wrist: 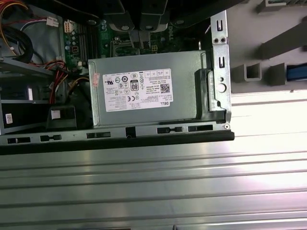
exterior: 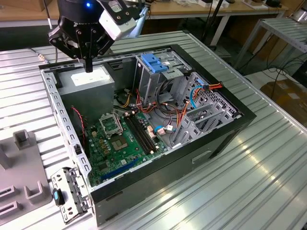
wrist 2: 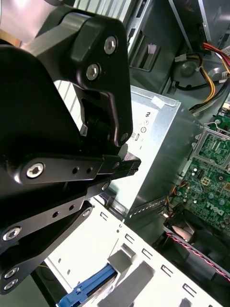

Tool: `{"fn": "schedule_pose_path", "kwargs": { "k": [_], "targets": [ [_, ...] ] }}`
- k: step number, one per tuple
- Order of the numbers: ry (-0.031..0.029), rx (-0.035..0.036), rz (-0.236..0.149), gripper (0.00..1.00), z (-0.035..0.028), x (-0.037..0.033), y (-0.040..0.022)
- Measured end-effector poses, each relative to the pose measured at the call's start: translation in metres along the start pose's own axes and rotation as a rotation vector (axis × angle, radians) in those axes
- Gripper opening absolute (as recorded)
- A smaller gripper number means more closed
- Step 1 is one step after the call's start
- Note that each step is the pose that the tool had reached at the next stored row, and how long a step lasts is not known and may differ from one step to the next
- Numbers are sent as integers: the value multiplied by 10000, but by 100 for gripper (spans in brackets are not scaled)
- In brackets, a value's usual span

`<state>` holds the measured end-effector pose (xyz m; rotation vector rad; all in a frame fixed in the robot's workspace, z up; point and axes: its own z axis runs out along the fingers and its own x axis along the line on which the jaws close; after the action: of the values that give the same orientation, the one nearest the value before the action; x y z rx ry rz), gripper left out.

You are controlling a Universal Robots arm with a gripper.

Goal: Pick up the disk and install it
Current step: 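Reach for the disk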

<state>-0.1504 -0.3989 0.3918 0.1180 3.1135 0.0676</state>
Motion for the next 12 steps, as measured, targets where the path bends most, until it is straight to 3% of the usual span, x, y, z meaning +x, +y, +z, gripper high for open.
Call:
{"fn": "schedule_pose_path", "kwargs": {
  "k": [12],
  "targets": [
    [4,0,0,11,2,79,-6]
  ]
}}
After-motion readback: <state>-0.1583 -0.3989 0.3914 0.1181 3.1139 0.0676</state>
